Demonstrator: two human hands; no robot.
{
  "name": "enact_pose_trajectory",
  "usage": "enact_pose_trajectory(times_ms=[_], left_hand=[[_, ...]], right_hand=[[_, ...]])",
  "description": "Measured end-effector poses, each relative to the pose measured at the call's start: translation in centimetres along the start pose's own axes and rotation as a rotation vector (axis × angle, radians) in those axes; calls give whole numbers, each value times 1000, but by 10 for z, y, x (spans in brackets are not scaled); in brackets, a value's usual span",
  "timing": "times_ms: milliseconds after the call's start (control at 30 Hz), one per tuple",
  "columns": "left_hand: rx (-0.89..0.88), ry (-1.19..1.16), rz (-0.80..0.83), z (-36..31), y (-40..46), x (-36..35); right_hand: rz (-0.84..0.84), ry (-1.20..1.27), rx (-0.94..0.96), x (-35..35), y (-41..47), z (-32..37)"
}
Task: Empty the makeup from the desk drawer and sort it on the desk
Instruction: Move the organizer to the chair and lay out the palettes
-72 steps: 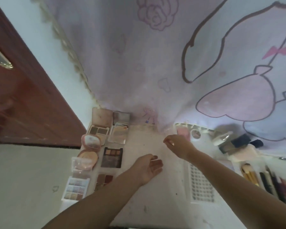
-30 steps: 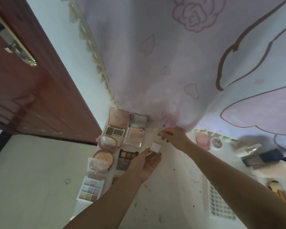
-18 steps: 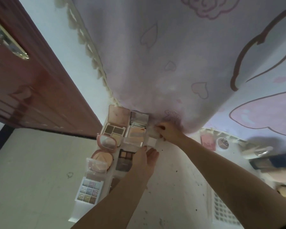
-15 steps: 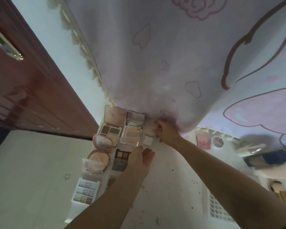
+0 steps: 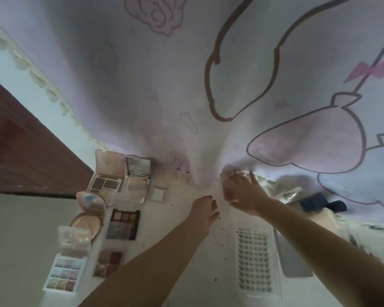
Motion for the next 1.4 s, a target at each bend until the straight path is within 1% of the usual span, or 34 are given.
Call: enact_pose_trajectory(times_ms=[67,167,233,300,367,433,533,633,767,833,867,900,933,1033,1133,1200,1300,1400], left_hand=[[-7,13,-3,-2,5,-2],[-5,18,25,-1,5,6],[25,-3,129,1,-5,13],[66,-38,275,3,-17,22],[73,-88,374,4,-27,36],[72,-138,418,2,-35,53],[81,-181,426,1,-43,76],[75,-224,404,0,-49,102],[119,-316,369,2,-57,134],[158,-379,340,4,-59,143],[180,-412,326,5,-61,147],[199,-448,315,7,-61,149],[215,-482,301,9,-62,151],[208,-553,200,14,-58,158],[168,-614,37,19,-52,170],[141,-650,-42,19,-53,174],[88,-641,-105,15,-56,176],[96,-618,-138,13,-59,174]], right_hand=[[-38,-22,24,-3,1,0],[-149,-22,82,1,-7,9],[-202,126,123,7,-19,25],[-194,350,154,12,-31,44],[-202,532,169,16,-40,63],[-224,620,179,18,-44,79],[-211,642,207,14,-40,101],[-151,666,225,12,-31,122],[-3,803,209,13,-21,142],[74,902,150,17,-11,143],[106,994,99,18,-4,142],[120,1043,57,19,3,141],[116,1034,33,20,10,141],[84,844,48,18,30,150],[18,802,44,11,42,161],[-30,799,37,8,47,166],[-62,765,46,6,51,172],[-74,713,58,7,50,176]])
Point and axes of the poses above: each hand's wrist, its own y-axis towards the middle knuckle, its own x-axis out of the back of the hand, z = x × y, the point moved 4 cm from there along y, towards the middle knuckle, and after that the axes turned 3 degrees about y, right-handed, at the moved point
